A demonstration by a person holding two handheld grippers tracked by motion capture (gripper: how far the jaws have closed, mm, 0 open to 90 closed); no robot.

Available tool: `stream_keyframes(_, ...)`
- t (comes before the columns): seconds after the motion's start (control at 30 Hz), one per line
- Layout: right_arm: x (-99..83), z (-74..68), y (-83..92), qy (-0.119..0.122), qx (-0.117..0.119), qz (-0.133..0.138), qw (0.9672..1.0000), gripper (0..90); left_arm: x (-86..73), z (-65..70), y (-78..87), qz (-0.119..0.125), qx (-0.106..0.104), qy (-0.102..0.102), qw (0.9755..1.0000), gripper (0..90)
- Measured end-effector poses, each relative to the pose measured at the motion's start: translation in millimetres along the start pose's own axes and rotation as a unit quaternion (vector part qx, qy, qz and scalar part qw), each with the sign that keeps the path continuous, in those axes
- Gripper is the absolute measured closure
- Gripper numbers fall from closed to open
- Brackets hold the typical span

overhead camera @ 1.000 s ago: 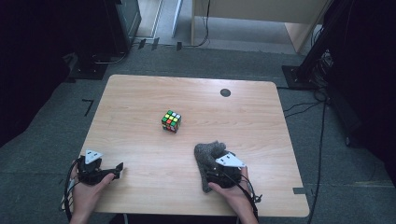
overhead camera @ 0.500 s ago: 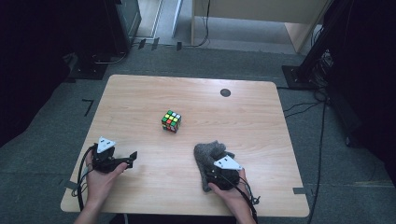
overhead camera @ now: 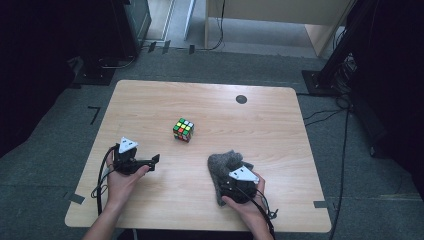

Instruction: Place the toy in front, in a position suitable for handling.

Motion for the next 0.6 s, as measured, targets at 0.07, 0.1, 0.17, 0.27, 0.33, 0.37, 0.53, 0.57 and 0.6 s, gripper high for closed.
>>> stream_keyframes(0.07, -0.3, -0.9, -0.4, 0.003, 0.002, -0.002, 1.0000, 23.3, 3.5, 2.4, -3.7, 0.000, -0.002, -0.003, 1.0000, 0.0)
stream_keyframes(0.1, -0.5, -1.4, -0.6, 0.005, 0.001, -0.004, 1.0000, 22.1, 5.4, 3.7, -5.5, 0.002, -0.005, -0.006, 1.0000, 0.0)
stream_keyframes(0.17, -0.7, -2.2, -0.5, 0.008, 0.001, -0.005, 1.0000, 21.2, 9.6, 6.5, -9.0, 0.005, -0.010, -0.008, 0.9999, 0.0)
stream_keyframes(0.27, -0.8, -2.2, -0.5, 0.009, 0.003, -0.005, 0.9999, 21.0, 16.1, 10.4, -14.1, 0.004, -0.013, -0.008, 0.9999, 0.0)
stream_keyframes(0.33, -0.8, -2.2, -0.5, 0.010, 0.003, -0.005, 0.9999, 20.8, 20.6, 13.0, -16.9, 0.005, -0.013, -0.011, 0.9998, 0.0)
stream_keyframes(0.37, -0.8, -2.3, -0.5, 0.010, 0.003, -0.005, 0.9999, 20.8, 22.7, 14.2, -18.3, 0.005, -0.014, -0.011, 0.9998, 0.0)
stream_keyframes(0.53, -0.6, -1.8, -0.7, 0.011, 0.006, -0.006, 0.9999, 20.7, 30.9, 20.1, -28.1, 0.003, -0.013, -0.017, 0.9998, 0.0)
stream_keyframes(0.57, -0.7, -1.7, -0.8, 0.011, 0.006, -0.005, 0.9999, 20.7, 32.6, 21.5, -29.9, 0.001, -0.013, -0.018, 0.9998, 0.0)
stream_keyframes(0.6, -0.7, -1.7, -0.8, 0.011, 0.006, -0.005, 0.9999, 20.7, 34.4, 23.0, -31.9, 0.002, -0.012, -0.020, 0.9997, 0.0)
Point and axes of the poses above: each handheld gripper's, and its own axes: y roughly backward along the jaws, x roughly out of its top, z roughly to its right, the point moved 7 cm from there along -y, roughly forward along the jaws, and after that the axes turned 13 degrees about -z, right-handed, at the moved point
